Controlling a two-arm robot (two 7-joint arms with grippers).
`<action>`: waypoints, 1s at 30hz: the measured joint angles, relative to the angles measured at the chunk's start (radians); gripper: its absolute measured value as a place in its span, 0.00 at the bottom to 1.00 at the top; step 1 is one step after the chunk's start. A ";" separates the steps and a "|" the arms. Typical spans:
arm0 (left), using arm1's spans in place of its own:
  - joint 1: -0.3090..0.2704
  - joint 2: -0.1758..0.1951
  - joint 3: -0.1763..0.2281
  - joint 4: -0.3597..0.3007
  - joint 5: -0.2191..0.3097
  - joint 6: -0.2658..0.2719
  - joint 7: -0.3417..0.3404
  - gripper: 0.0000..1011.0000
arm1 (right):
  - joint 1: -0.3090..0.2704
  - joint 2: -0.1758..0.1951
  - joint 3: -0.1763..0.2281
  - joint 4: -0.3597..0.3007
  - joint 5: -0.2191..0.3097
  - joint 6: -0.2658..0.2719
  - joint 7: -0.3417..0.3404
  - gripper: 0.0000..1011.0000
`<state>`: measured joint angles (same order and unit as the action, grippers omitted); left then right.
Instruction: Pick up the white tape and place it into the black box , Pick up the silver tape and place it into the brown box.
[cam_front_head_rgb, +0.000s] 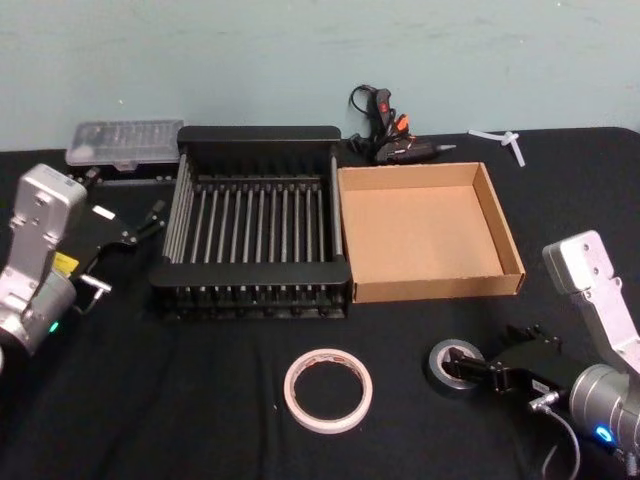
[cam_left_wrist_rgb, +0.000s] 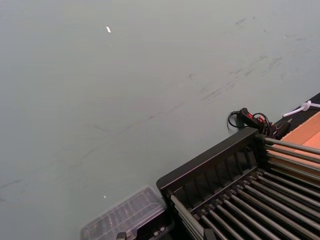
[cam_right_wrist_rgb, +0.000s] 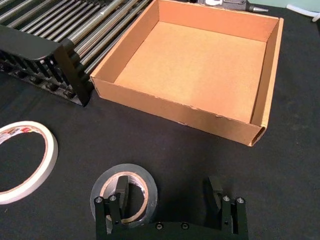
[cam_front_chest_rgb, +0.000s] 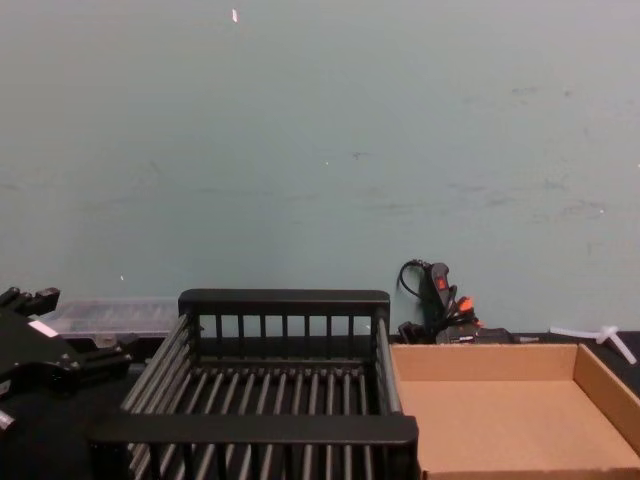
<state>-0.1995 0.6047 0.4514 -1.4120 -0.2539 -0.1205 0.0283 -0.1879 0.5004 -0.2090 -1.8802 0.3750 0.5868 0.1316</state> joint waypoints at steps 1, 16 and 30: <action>0.000 0.000 0.000 0.000 0.000 0.000 0.000 0.99 | 0.001 -0.003 0.001 0.003 -0.003 0.001 0.003 0.99; 0.000 0.000 0.000 0.000 0.000 0.000 0.000 0.99 | -0.001 -0.028 0.014 0.011 -0.033 0.004 0.027 0.99; 0.000 0.000 0.000 0.000 0.000 0.000 0.000 0.99 | -0.001 -0.027 0.014 0.011 -0.038 0.001 0.027 0.99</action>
<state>-0.1995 0.6047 0.4514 -1.4120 -0.2539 -0.1205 0.0283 -0.1892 0.4730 -0.1955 -1.8691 0.3374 0.5880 0.1590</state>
